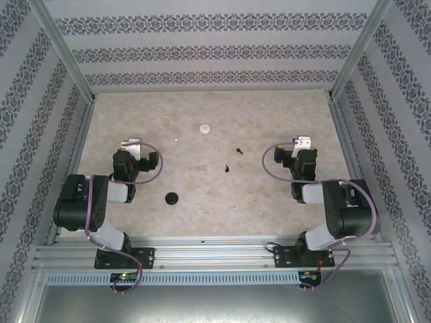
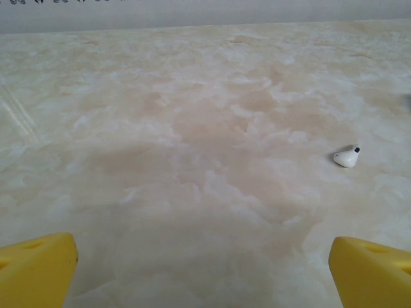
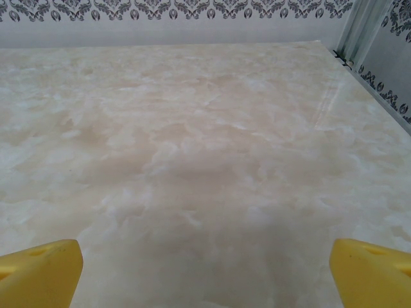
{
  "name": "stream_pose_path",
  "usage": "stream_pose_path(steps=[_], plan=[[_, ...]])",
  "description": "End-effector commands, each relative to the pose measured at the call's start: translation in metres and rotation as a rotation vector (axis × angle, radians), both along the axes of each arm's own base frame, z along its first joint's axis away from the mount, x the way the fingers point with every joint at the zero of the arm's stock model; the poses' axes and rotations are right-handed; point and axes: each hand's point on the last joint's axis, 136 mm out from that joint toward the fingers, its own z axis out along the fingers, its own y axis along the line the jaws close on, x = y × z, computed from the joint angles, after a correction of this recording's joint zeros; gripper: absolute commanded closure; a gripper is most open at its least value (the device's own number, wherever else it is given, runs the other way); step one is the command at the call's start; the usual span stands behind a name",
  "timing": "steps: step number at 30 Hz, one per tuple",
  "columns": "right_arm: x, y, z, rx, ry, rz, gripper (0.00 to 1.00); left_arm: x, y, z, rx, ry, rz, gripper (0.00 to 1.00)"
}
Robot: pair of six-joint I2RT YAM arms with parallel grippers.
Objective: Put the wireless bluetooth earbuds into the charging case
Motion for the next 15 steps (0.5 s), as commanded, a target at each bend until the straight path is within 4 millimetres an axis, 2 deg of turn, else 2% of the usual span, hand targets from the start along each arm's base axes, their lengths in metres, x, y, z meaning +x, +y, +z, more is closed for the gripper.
stream_pose_path(steps=[1,7,11,15], plan=[[0.005,0.005,0.012,-0.004,-0.030,0.027,0.02,0.002,0.004,0.006,-0.015,-0.008,0.020,0.00],[0.003,0.006,0.028,-0.002,0.020,0.034,0.02,-0.006,0.023,0.027,-0.021,-0.022,0.138,0.00],[0.000,0.007,0.037,0.060,0.146,0.009,0.02,-0.014,0.035,0.039,-0.032,0.097,0.227,0.00],[-0.008,0.018,0.050,0.152,0.223,0.025,0.02,-0.031,0.040,0.050,-0.053,0.245,0.283,0.00]])
